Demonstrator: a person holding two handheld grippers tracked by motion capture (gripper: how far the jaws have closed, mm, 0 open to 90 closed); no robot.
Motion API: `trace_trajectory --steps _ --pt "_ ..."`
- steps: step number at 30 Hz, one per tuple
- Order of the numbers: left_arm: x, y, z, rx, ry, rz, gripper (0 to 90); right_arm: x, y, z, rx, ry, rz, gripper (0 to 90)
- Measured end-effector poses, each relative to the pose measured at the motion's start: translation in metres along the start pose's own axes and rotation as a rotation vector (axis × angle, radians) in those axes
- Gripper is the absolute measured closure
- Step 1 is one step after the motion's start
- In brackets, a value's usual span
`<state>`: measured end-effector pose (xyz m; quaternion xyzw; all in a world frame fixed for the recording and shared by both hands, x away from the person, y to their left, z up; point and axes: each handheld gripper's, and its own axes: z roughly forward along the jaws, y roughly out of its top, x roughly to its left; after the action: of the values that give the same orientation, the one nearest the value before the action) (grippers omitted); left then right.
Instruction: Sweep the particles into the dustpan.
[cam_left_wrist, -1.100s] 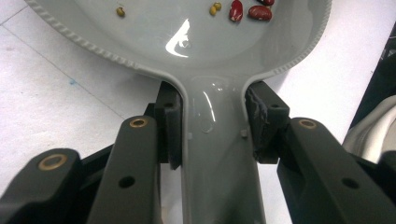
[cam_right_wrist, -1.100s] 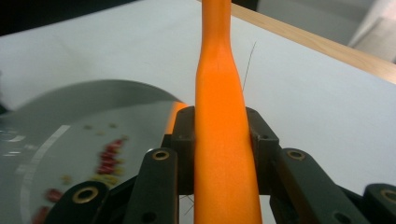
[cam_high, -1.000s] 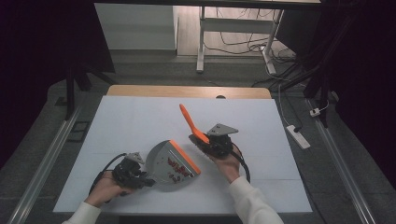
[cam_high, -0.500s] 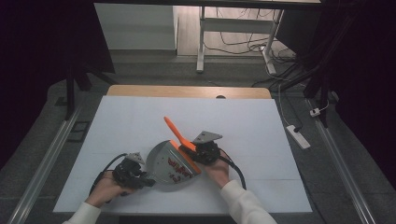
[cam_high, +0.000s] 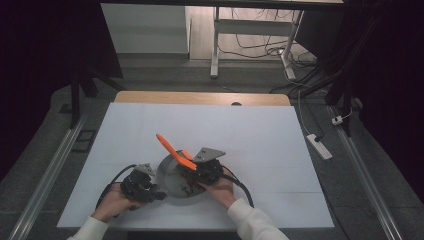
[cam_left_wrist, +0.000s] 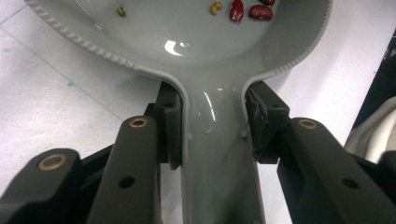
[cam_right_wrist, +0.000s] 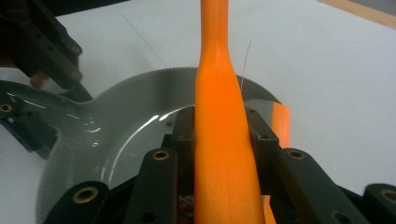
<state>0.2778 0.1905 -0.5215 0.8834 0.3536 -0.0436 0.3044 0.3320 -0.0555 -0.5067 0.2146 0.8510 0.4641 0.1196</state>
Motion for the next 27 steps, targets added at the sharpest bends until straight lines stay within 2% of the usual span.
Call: trace_trajectory --steps 5,11,17,22,27 --pt "0.0 0.0 0.0 -0.006 0.003 0.003 62.0 -0.009 0.003 -0.009 -0.045 -0.02 0.026 70.1" --pt "-0.002 -0.001 -0.001 -0.014 0.014 0.011 62.0 -0.027 0.003 -0.026 -0.077 -0.079 0.057 70.1" --pt "-0.004 -0.001 -0.003 -0.036 0.025 0.018 62.1 -0.038 0.003 -0.038 -0.102 -0.094 0.08 70.1" --pt "-0.006 -0.002 -0.007 -0.075 0.032 0.004 62.1 -0.044 0.002 -0.05 -0.12 -0.11 0.095 70.0" --pt "-0.011 -0.004 -0.008 -0.093 0.042 -0.005 62.1 -0.048 0.001 -0.065 -0.116 -0.12 0.078 70.1"
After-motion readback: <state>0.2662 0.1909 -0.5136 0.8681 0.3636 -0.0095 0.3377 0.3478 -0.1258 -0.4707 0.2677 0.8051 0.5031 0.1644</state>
